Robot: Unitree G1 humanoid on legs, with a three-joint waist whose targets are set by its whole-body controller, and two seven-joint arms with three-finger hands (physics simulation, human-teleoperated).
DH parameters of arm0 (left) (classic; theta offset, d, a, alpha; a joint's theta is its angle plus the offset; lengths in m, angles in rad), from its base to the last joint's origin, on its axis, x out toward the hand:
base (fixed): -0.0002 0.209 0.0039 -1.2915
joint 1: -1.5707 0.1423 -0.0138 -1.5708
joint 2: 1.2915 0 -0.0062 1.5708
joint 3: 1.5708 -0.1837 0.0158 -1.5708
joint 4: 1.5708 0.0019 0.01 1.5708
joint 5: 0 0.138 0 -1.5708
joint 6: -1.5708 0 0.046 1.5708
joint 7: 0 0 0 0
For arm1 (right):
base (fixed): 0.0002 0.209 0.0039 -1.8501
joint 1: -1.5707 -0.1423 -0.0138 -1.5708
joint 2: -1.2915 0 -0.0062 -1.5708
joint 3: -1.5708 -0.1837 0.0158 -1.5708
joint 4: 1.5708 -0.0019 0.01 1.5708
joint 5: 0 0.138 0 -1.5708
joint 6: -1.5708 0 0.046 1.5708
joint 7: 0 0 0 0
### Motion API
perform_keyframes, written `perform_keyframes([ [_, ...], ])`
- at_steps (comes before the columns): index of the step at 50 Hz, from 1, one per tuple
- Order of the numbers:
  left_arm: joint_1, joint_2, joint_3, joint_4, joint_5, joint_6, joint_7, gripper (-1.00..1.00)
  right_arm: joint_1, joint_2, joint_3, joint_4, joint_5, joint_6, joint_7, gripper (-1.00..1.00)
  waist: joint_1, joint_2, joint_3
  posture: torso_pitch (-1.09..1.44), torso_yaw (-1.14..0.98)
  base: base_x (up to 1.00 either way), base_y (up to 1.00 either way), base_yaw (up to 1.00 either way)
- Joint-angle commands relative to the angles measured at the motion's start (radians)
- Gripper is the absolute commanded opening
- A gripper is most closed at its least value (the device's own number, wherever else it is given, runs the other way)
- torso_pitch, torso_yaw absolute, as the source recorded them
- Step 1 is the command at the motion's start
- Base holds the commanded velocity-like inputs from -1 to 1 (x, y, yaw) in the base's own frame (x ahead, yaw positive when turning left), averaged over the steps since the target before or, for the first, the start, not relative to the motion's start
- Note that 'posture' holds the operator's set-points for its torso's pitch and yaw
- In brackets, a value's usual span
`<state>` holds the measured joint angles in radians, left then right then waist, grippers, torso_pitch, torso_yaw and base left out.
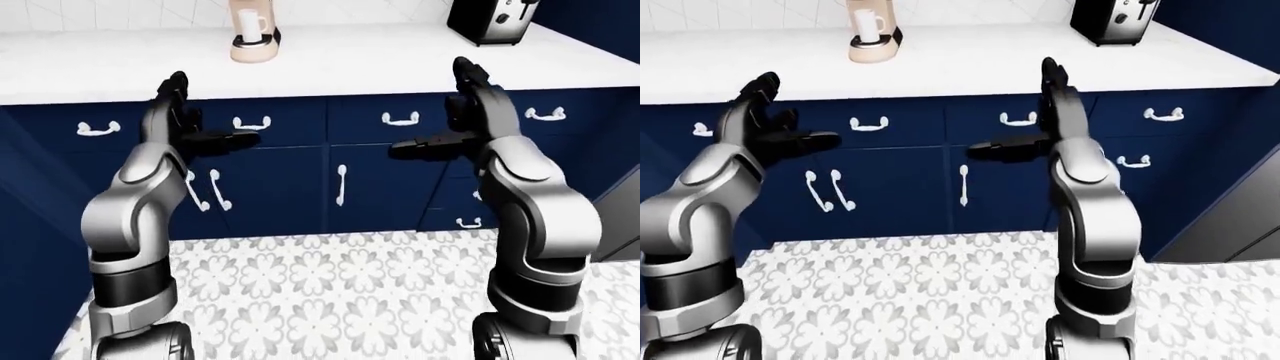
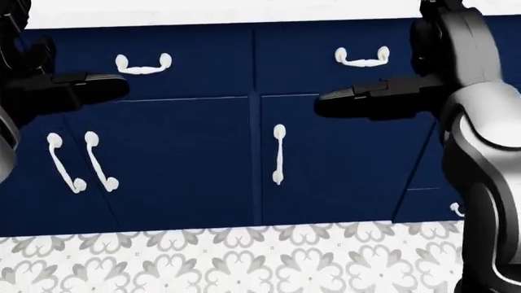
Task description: Press the button on the coffee machine to serve coffee.
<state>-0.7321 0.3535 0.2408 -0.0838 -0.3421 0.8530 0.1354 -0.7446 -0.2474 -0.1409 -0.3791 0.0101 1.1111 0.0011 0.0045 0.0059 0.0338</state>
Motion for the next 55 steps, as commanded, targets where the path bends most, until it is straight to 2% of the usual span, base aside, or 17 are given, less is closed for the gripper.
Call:
perform_keyframes([
  [1,-0.042,0.016,0.01,-0.017,-0.005,-0.042,0.0,1.0,-0.061,-0.024,0.001,0.027,-0.011,-0.038,0.007,1.0,0.001,0.001,-0.022,0.0,0.0,0.0,0.0,0.0],
  [6,-0.041,0.019,0.002,-0.008,-0.003,-0.06,0.006,1.0,-0.096,-0.047,-0.021,0.001,-0.003,0.0,0.034,1.0,0.001,0.001,-0.024,0.0,0.0,0.0,0.0,0.0],
  [9,-0.059,0.011,0.001,-0.045,-0.013,-0.022,0.034,1.0,-0.102,-0.056,-0.038,-0.045,0.005,0.037,0.03,1.0,0.004,0.0,-0.023,0.0,0.0,0.0,0.0,0.0],
  [15,-0.084,0.02,-0.003,-0.028,-0.013,-0.013,0.039,1.0,-0.142,-0.051,-0.039,0.011,0.028,0.002,0.012,1.0,0.001,-0.001,-0.021,0.0,0.0,0.0,0.0,0.0],
  [18,-0.075,0.018,-0.004,-0.024,-0.009,-0.027,0.04,1.0,-0.116,-0.046,-0.049,0.001,0.054,-0.022,0.004,1.0,0.0,0.0,-0.022,0.0,0.0,0.0,0.0,0.0],
  [33,-0.099,0.035,0.002,-0.013,-0.016,-0.015,0.04,1.0,-0.137,-0.074,-0.048,0.006,0.09,0.001,-0.023,1.0,0.0,0.0,-0.022,0.0,0.0,0.0,0.0,0.0],
  [34,-0.097,0.035,0.003,-0.016,-0.017,-0.013,0.04,1.0,-0.132,-0.074,-0.048,0.008,0.091,-0.004,-0.024,1.0,0.0,0.0,-0.017,0.0,0.0,0.05,0.0,0.0],
  [35,-0.097,0.036,0.003,-0.015,-0.017,-0.014,0.04,1.0,-0.132,-0.075,-0.048,0.009,0.092,-0.004,-0.024,1.0,-0.001,0.004,-0.039,0.0,0.0,0.08,0.0,0.0],
  [40,-0.1,0.035,0.0,-0.006,-0.013,-0.018,0.039,1.0,-0.122,-0.076,-0.054,0.003,0.103,-0.007,-0.027,1.0,-0.002,0.001,-0.014,0.0,0.0,0.15,0.0,0.0],
  [44,-0.102,0.032,-0.002,-0.008,-0.013,-0.016,0.041,1.0,-0.11,-0.077,-0.057,-0.004,0.11,-0.01,-0.031,1.0,-0.002,-0.007,-0.009,0.0,0.0,0.2,0.0,0.0],
  [48,-0.101,0.033,-0.001,-0.012,-0.014,-0.013,0.041,1.0,-0.101,-0.077,-0.057,-0.01,0.115,-0.012,-0.034,1.0,-0.005,0.008,-0.01,0.0,0.0,0.21,0.0,0.0],
  [49,-0.102,0.034,-0.003,-0.01,-0.013,-0.015,0.04,1.0,-0.099,-0.076,-0.057,-0.012,0.116,-0.011,-0.036,1.0,-0.006,0.018,-0.01,0.0,0.0,0.21,0.0,0.0],
  [51,-0.106,0.035,-0.004,-0.005,-0.01,-0.015,0.037,1.0,-0.097,-0.076,-0.057,-0.011,0.119,-0.014,-0.038,1.0,-0.003,0.051,-0.004,0.0,0.0,0.21,0.0,0.0],
  [53,-0.096,0.031,-0.004,-0.011,-0.009,-0.02,0.037,1.0,-0.088,-0.074,-0.06,-0.019,0.123,-0.013,-0.039,1.0,-0.007,0.035,-0.016,0.0,0.0,0.21,0.0,0.0],
  [55,-0.092,0.028,-0.006,-0.009,-0.006,-0.024,0.035,1.0,-0.083,-0.078,-0.063,-0.025,0.126,-0.009,-0.041,1.0,-0.005,0.046,-0.012,0.0,0.0,0.21,0.0,0.0],
])
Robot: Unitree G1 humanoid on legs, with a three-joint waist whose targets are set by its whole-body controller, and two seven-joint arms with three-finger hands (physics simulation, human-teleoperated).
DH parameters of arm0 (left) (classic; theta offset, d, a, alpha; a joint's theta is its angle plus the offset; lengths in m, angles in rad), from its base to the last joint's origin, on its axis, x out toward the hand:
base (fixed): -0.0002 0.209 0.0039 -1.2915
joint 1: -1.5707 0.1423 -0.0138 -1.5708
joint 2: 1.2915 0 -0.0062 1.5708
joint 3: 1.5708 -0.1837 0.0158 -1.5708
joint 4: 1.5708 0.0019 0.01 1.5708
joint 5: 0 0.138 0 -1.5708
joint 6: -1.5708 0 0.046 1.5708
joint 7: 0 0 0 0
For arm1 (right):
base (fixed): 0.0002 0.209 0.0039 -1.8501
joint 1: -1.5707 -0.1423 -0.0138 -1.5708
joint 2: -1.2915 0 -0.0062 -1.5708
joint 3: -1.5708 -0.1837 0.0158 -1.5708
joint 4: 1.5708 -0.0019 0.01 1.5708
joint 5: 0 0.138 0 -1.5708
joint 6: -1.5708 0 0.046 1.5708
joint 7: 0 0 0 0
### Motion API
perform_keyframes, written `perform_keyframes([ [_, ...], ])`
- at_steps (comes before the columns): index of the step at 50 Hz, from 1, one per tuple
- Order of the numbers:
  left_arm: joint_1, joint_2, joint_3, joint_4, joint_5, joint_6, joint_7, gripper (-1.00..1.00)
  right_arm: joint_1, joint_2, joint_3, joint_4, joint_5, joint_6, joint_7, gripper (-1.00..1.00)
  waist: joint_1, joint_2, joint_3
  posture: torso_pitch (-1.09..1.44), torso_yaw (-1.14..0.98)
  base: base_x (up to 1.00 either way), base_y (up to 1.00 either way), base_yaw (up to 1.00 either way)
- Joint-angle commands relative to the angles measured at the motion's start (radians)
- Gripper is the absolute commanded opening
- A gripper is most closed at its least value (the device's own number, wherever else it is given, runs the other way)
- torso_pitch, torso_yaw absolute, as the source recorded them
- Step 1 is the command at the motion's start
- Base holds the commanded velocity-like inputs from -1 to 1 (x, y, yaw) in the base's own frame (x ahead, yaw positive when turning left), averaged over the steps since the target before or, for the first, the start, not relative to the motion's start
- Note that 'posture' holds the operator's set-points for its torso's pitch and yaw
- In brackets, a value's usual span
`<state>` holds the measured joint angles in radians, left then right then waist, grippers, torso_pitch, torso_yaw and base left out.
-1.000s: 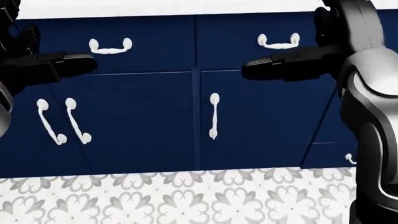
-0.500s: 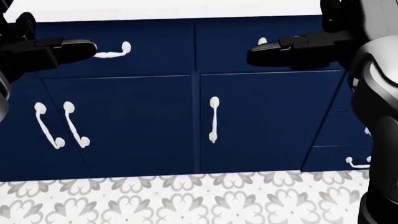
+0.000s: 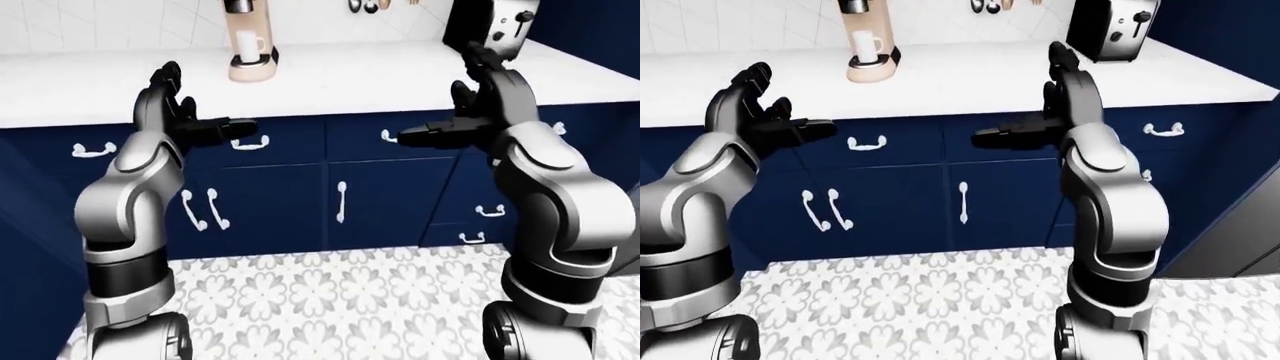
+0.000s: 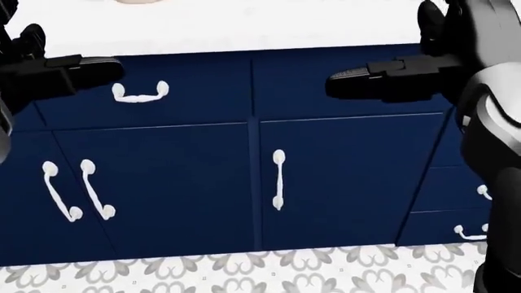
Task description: Press the button on the coffee machine to serve coffee.
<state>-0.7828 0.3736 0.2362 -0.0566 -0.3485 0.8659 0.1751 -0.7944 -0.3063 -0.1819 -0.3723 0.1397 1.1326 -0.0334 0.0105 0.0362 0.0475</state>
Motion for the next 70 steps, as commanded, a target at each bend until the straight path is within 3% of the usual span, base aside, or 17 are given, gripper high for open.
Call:
perform_keyframes([
  [1,-0.05,0.009,0.0,-0.037,-0.001,-0.028,-0.003,1.0,-0.037,-0.022,-0.021,-0.03,-0.003,-0.03,-0.006,1.0,-0.009,0.014,-0.029,0.0,0.0,0.22,0.0,0.0],
  [8,-0.049,0.005,-0.002,-0.04,0.0,-0.031,-0.005,1.0,-0.045,-0.031,-0.022,-0.032,0.002,-0.023,-0.004,1.0,0.008,-0.088,-0.034,0.0,0.0,0.22,0.0,0.0],
  [11,-0.053,0.005,-0.002,-0.036,0.001,-0.03,-0.006,1.0,-0.041,-0.031,-0.022,-0.034,0.003,-0.024,-0.005,1.0,0.002,-0.091,-0.022,0.0,0.0,0.21,0.0,0.0],
  [18,-0.045,0.006,0.002,-0.037,0.0,-0.035,-0.004,1.0,-0.031,-0.028,-0.023,-0.035,0.006,-0.027,-0.008,1.0,-0.014,-0.029,-0.012,0.0,0.0,0.22,0.0,0.0],
  [22,-0.049,0.004,0.0,-0.033,0.0,-0.036,0.0,1.0,-0.027,-0.025,-0.016,-0.035,0.003,-0.027,-0.007,1.0,-0.023,0.077,-0.044,0.0,0.0,0.22,0.0,0.0],
  [23,-0.051,0.005,0.001,-0.035,-0.002,-0.033,0.0,1.0,-0.037,-0.028,-0.019,-0.034,0.005,-0.018,-0.006,1.0,-0.014,0.028,-0.031,0.0,0.0,0.22,0.0,0.0],
  [24,-0.051,0.006,0.002,-0.034,-0.002,-0.033,0.0,1.0,-0.04,-0.029,-0.02,-0.033,0.005,-0.015,-0.006,1.0,-0.021,0.049,-0.03,0.0,0.0,0.22,0.0,0.0],
  [30,-0.05,0.01,0.005,-0.025,-0.004,-0.039,0.001,1.0,-0.038,-0.026,-0.023,-0.027,0.007,-0.023,-0.01,1.0,-0.006,-0.001,-0.031,0.0,0.0,0.22,0.0,0.0],
  [36,-0.05,0.011,0.006,-0.028,-0.01,-0.035,0.004,1.0,-0.054,-0.026,-0.024,-0.031,0.016,-0.015,-0.018,1.0,0.013,-0.101,-0.052,0.0,0.0,0.21,0.0,0.0],
  [45,-0.027,0.013,0.011,-0.048,-0.02,-0.03,0.008,1.0,-0.047,-0.025,-0.02,-0.029,0.021,-0.017,-0.023,1.0,-0.011,-0.035,-0.02,0.0,0.0,0.22,0.0,0.0],
  [49,-0.028,0.013,0.018,-0.05,-0.031,-0.021,0.012,1.0,-0.048,-0.024,-0.021,-0.018,0.021,-0.026,-0.023,1.0,-0.024,0.059,-0.044,0.0,0.0,0.22,0.0,0.0],
  [50,-0.032,0.018,0.021,-0.053,-0.034,-0.014,0.012,1.0,-0.052,-0.025,-0.02,-0.013,0.021,-0.028,-0.024,1.0,-0.014,0.025,-0.036,0.0,0.0,0.21,0.0,0.0],
  [52,-0.028,0.022,0.02,-0.05,-0.034,-0.02,0.012,1.0,-0.056,-0.024,-0.017,-0.011,0.021,-0.027,-0.026,1.0,-0.016,0.042,-0.032,0.0,0.0,0.21,0.0,0.0],
  [57,-0.019,0.017,0.018,-0.051,-0.039,-0.025,0.019,1.0,-0.04,-0.023,-0.015,-0.019,0.021,-0.024,-0.022,1.0,-0.008,-0.001,-0.047,0.0,0.0,0.1,0.03,0.0],
  [61,-0.014,0.014,0.017,-0.052,-0.04,-0.029,0.019,1.0,-0.042,-0.021,-0.012,-0.014,0.018,-0.028,-0.021,1.0,-0.001,-0.105,-0.045,0.0,0.0,0.04,0.19,0.0],
  [62,-0.01,0.013,0.017,-0.05,-0.039,-0.035,0.019,1.0,-0.04,-0.019,-0.012,-0.015,0.018,-0.028,-0.021,1.0,-0.006,-0.08,-0.048,0.0,0.0,0.05,0.24,0.0],
  [70,-0.006,0.015,0.02,-0.056,-0.045,-0.028,0.023,1.0,-0.045,-0.017,-0.01,-0.025,0.014,-0.011,-0.02,1.0,-0.019,-0.067,-0.046,0.0,0.0,0.04,0.36,0.0],
])
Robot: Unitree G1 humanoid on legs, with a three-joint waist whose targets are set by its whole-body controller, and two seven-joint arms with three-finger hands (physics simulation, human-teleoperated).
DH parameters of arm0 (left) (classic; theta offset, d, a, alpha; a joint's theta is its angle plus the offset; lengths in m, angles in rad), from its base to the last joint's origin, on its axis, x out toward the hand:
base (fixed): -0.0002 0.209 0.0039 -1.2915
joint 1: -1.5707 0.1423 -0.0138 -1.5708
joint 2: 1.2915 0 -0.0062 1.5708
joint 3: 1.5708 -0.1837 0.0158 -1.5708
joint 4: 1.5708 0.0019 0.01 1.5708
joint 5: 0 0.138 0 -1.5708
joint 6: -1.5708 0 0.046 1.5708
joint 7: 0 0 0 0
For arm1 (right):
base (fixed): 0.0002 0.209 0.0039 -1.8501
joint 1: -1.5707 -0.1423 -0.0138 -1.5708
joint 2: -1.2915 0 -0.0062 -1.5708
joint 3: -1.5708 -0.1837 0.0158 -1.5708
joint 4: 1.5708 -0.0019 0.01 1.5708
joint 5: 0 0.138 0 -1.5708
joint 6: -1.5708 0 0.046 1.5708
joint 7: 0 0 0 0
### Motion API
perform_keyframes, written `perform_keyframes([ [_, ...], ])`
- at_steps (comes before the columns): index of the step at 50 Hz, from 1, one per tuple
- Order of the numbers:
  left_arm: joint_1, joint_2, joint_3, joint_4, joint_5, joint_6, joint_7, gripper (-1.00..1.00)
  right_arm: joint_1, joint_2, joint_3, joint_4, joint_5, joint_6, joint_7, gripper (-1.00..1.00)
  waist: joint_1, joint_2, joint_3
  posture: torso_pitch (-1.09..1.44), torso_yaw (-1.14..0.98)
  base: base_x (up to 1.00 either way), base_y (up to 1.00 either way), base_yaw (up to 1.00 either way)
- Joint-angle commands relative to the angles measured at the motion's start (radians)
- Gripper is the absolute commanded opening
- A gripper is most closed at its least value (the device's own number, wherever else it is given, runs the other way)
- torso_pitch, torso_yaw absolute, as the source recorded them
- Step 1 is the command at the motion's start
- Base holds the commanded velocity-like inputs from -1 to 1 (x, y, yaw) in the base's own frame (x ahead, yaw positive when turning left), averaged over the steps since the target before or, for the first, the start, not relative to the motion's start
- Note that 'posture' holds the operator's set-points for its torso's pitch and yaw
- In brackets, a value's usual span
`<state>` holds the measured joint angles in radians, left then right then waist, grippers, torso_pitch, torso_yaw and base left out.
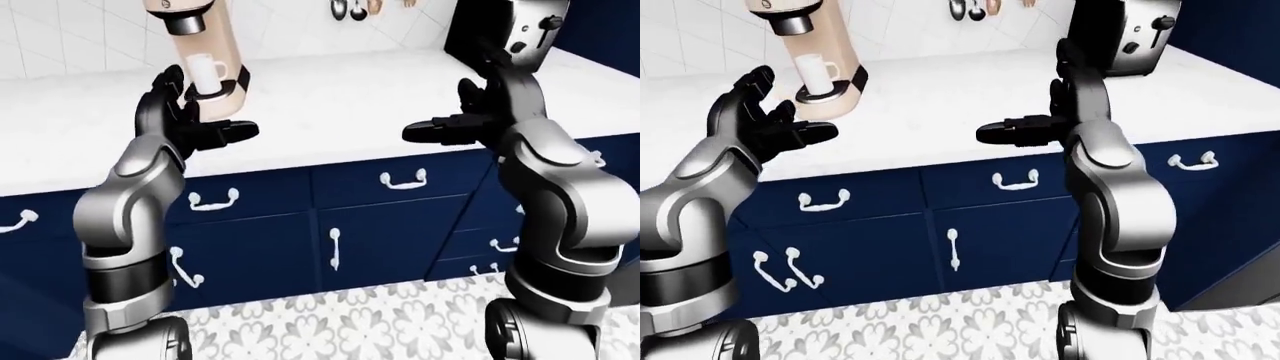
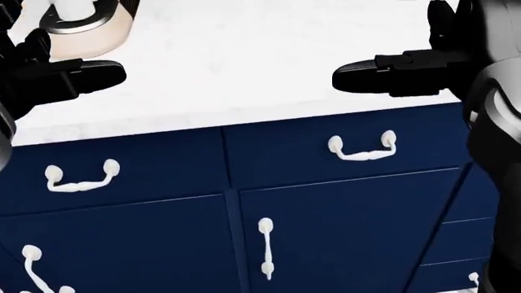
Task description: Press the button on the coffee machine to serve coffee.
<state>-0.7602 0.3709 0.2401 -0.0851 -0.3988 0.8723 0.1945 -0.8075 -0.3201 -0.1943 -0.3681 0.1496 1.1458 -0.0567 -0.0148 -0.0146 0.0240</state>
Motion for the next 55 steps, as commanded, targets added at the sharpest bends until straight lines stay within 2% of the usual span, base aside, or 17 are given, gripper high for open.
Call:
perform_keyframes([
  [1,-0.029,0.018,0.015,-0.025,0.006,-0.037,0.003,1.0,-0.031,-0.003,0.002,-0.029,0.003,-0.025,0.004,1.0,0.006,-0.007,-0.019,0.0,0.0,0.04,0.39,0.0],
  [5,-0.029,0.015,0.012,-0.026,0.006,-0.038,0.005,1.0,-0.029,-0.005,-0.001,-0.03,0.002,-0.028,0.006,1.0,0.001,0.053,-0.019,0.0,0.0,0.03,0.39,0.0],
  [7,-0.029,0.015,0.012,-0.025,0.007,-0.039,0.004,1.0,-0.027,-0.004,-0.002,-0.032,0.003,-0.026,0.006,1.0,-0.003,0.129,-0.037,0.0,0.0,0.04,0.39,0.0],
  [10,-0.031,0.016,0.014,-0.029,0.004,-0.031,0.006,1.0,-0.029,-0.002,-0.001,-0.028,0.002,-0.029,0.006,1.0,0.0,0.089,-0.015,0.0,0.0,0.04,0.43,0.0],
  [20,-0.028,0.011,0.009,-0.033,0.005,-0.032,0.006,1.0,-0.02,0.002,-0.003,-0.035,0.005,-0.03,0.006,1.0,0.014,-0.037,-0.014,0.0,0.0,0.04,0.43,0.0],
  [22,-0.025,0.01,0.007,-0.036,0.007,-0.034,0.004,1.0,-0.019,0.001,-0.004,-0.033,0.005,-0.033,0.006,1.0,0.008,-0.018,-0.017,0.0,0.0,0.04,0.44,0.0],
  [24,-0.021,0.008,0.005,-0.035,0.01,-0.037,0.0,1.0,-0.02,-0.002,-0.002,-0.033,0.005,-0.031,0.008,1.0,0.011,-0.04,-0.025,0.0,0.0,0.04,0.43,0.0],
  [27,-0.029,0.01,0.009,-0.042,0.009,-0.023,0.003,1.0,-0.018,0.0,0.0,-0.024,0.003,-0.041,0.009,1.0,0.01,-0.028,-0.029,0.0,0.0,0.04,0.43,0.0],
  [31,-0.028,0.008,0.009,-0.033,0.012,-0.032,0.0,1.0,-0.031,-0.002,0.0,-0.025,0.004,-0.028,0.009,1.0,0.004,0.031,-0.01,0.0,0.0,0.04,0.44,0.0],
  [33,-0.028,0.008,0.008,-0.027,0.013,-0.039,-0.002,1.0,-0.036,-0.003,0.001,-0.023,0.003,-0.026,0.01,1.0,0.0,0.108,-0.029,0.0,0.0,0.04,0.44,0.0],
  [34,-0.026,0.008,0.008,-0.027,0.014,-0.04,-0.003,1.0,-0.035,-0.003,0.0,-0.023,0.003,-0.027,0.009,1.0,-0.005,0.112,-0.042,0.0,0.0,0.04,0.44,0.0],
  [36,-0.024,0.008,0.007,-0.028,0.015,-0.038,-0.003,1.0,-0.031,-0.005,-0.003,-0.027,0.003,-0.027,0.01,1.0,0.004,0.094,-0.011,0.0,0.0,0.03,0.44,0.0],
  [45,-0.029,-0.006,-0.001,-0.034,0.018,-0.033,0.001,1.0,-0.01,-0.005,-0.007,-0.038,0.005,-0.03,0.012,1.0,0.007,-0.008,-0.007,0.0,0.0,0.04,0.44,0.0],
  [47,-0.029,-0.004,0.0,-0.035,0.018,-0.03,0.0,1.0,-0.011,-0.005,-0.008,-0.037,0.005,-0.032,0.012,1.0,0.009,-0.048,-0.013,0.0,0.0,0.04,0.44,0.0],
  [49,-0.025,-0.004,0.0,-0.035,0.019,-0.033,-0.001,1.0,-0.009,-0.002,-0.007,-0.037,0.006,-0.034,0.01,1.0,0.003,-0.03,-0.017,0.0,0.0,0.04,0.43,0.0],
  [52,-0.025,-0.006,0.001,-0.036,0.019,-0.032,-0.001,1.0,-0.008,-0.001,-0.008,-0.034,0.007,-0.042,0.01,1.0,0.007,-0.035,-0.03,0.0,0.0,0.07,0.39,0.0],
  [55,-0.021,-0.008,-0.001,-0.037,0.021,-0.035,-0.002,1.0,-0.009,-0.002,-0.006,-0.034,0.008,-0.04,0.01,1.0,0.004,-0.002,-0.011,0.0,0.0,0.1,0.36,0.0],
])
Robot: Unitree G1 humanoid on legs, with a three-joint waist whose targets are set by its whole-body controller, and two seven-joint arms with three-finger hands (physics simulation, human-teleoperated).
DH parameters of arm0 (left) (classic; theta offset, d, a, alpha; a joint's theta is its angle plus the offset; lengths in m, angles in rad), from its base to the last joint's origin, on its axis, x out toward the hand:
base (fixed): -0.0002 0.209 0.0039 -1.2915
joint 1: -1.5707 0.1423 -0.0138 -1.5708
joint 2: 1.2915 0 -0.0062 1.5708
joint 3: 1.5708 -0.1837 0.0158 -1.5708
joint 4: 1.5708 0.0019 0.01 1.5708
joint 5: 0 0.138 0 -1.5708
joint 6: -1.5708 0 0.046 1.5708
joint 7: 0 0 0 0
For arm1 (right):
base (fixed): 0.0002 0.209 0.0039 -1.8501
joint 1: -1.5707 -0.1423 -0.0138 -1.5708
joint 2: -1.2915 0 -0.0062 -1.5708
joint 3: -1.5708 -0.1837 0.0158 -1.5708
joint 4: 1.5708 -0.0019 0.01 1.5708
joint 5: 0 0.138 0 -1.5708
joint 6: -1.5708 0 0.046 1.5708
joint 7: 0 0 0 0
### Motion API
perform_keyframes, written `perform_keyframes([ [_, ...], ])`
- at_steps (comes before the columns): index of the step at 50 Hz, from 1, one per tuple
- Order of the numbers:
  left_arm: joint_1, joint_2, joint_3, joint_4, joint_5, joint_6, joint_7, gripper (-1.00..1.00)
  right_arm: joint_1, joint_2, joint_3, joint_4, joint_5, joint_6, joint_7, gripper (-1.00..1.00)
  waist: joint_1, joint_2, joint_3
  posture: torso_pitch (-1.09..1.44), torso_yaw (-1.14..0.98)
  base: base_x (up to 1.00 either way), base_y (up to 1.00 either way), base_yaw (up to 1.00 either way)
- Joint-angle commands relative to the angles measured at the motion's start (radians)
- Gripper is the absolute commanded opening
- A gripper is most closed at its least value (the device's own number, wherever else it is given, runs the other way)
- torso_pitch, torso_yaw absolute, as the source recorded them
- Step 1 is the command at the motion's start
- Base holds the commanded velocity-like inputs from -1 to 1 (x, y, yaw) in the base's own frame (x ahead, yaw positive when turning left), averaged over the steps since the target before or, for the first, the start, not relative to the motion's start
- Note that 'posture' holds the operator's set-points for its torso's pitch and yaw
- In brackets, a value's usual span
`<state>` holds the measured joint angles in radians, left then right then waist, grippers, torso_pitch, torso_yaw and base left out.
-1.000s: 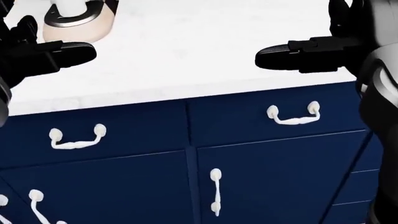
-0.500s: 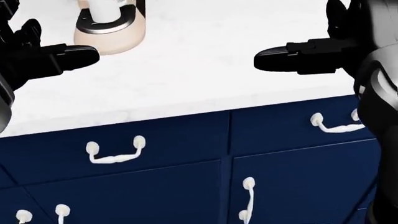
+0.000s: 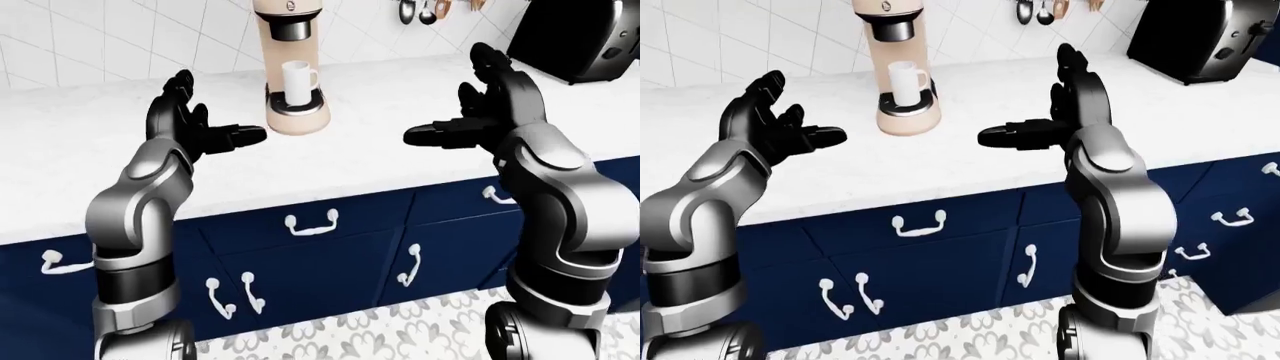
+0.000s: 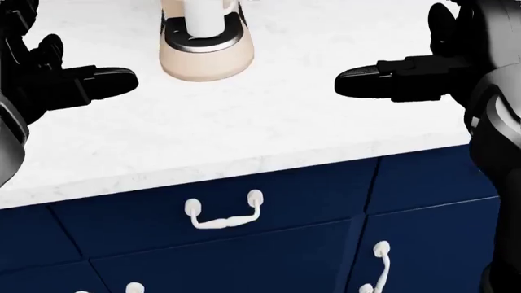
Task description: Press the button on the coffee machine to serve coffee.
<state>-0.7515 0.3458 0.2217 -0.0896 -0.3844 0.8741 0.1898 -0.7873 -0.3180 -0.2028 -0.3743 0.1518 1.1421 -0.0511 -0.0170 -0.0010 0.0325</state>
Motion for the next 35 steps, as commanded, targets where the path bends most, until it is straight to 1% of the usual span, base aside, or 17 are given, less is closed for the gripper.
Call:
perform_keyframes([
  [1,-0.03,0.017,0.017,-0.031,0.008,-0.037,0.003,1.0,-0.025,-0.003,0.002,-0.026,0.006,-0.041,0.004,1.0,0.004,0.002,-0.013,0.0,0.0,0.1,0.38,0.0],
  [2,-0.031,0.017,0.018,-0.031,0.008,-0.036,0.003,1.0,-0.027,-0.003,0.002,-0.028,0.006,-0.037,0.003,1.0,0.001,0.02,-0.014,0.0,0.0,0.11,0.36,0.0],
  [3,-0.031,0.017,0.018,-0.033,0.007,-0.035,0.003,1.0,-0.029,-0.003,0.002,-0.028,0.007,-0.036,0.003,1.0,-0.002,0.053,-0.021,0.0,0.0,0.1,0.37,0.0],
  [4,-0.029,0.016,0.018,-0.034,0.007,-0.035,0.003,1.0,-0.029,-0.003,0.002,-0.03,0.008,-0.034,0.003,1.0,0.0,0.105,-0.036,0.0,0.0,0.1,0.33,0.0],
  [5,-0.027,0.015,0.017,-0.033,0.008,-0.038,0.003,1.0,-0.03,-0.003,0.003,-0.031,0.007,-0.032,0.002,1.0,0.004,0.076,-0.037,0.0,0.0,0.12,0.16,0.0],
  [6,-0.025,0.015,0.017,-0.032,0.009,-0.04,0.001,1.0,-0.027,-0.003,0.003,-0.029,0.007,-0.037,0.003,1.0,0.001,0.087,-0.022,0.0,0.0,0.12,0.11,0.0],
  [10,-0.023,0.016,0.019,-0.034,0.01,-0.038,0.001,1.0,-0.015,0.0,0.003,-0.024,0.007,-0.05,0.004,1.0,0.015,0.072,-0.027,0.0,0.0,0.13,0.01,0.0],
  [17,-0.023,0.014,0.017,-0.03,0.013,-0.042,-0.002,1.0,-0.024,-0.003,0.003,-0.023,0.007,-0.05,0.005,1.0,0.024,0.029,-0.02,0.0,0.0,0.19,0.0,0.0],
  [19,-0.025,0.015,0.017,-0.029,0.013,-0.041,-0.003,1.0,-0.022,-0.004,0.0,-0.027,0.008,-0.049,0.006,1.0,0.027,0.015,-0.005,0.0,0.0,0.35,0.0,0.0],
  [24,-0.021,0.011,0.016,-0.042,0.012,-0.03,0.002,1.0,-0.013,0.0,0.001,-0.027,0.011,-0.059,0.004,1.0,0.036,-0.016,-0.008,0.0,0.0,0.38,0.0,0.0],
  [26,-0.018,0.01,0.016,-0.038,0.014,-0.037,-0.001,1.0,-0.011,0.002,0.003,-0.027,0.011,-0.062,0.003,1.0,0.039,-0.042,-0.009,0.0,0.0,0.38,0.0,0.0],
  [27,-0.017,0.009,0.017,-0.041,0.013,-0.035,0.0,1.0,-0.002,0.005,0.006,-0.027,0.01,-0.07,0.003,1.0,0.039,-0.066,-0.014,0.0,0.0,0.38,0.0,0.0],
  [28,-0.012,0.008,0.017,-0.043,0.013,-0.037,0.0,1.0,0.003,0.008,0.007,-0.029,0.01,-0.071,0.003,1.0,0.042,-0.068,-0.021,0.0,0.0,0.38,0.0,0.0],
  [29,-0.008,0.007,0.017,-0.044,0.014,-0.039,-0.001,1.0,0.005,0.008,0.006,-0.029,0.009,-0.072,0.003,1.0,0.031,-0.049,-0.013,0.0,0.0,0.38,0.0,0.0],
  [30,-0.005,0.008,0.018,-0.041,0.016,-0.043,-0.003,1.0,0.006,0.008,0.007,-0.029,0.008,-0.074,0.002,1.0,0.037,-0.063,-0.003,0.0,0.0,0.35,0.0,0.0],
  [34,-0.001,0.006,0.019,-0.042,0.016,-0.046,-0.005,1.0,0.016,0.006,0.02,-0.022,-0.018,-0.076,0.004,1.0,0.033,-0.049,-0.004,0.0,0.0,0.05,0.0,0.0],
  [35,-0.002,0.007,0.019,-0.043,0.015,-0.044,-0.004,1.0,0.012,0.007,0.023,-0.019,-0.023,-0.067,0.006,1.0,0.031,-0.045,0.004,0.0,0.0,0.0,0.0,0.0],
])
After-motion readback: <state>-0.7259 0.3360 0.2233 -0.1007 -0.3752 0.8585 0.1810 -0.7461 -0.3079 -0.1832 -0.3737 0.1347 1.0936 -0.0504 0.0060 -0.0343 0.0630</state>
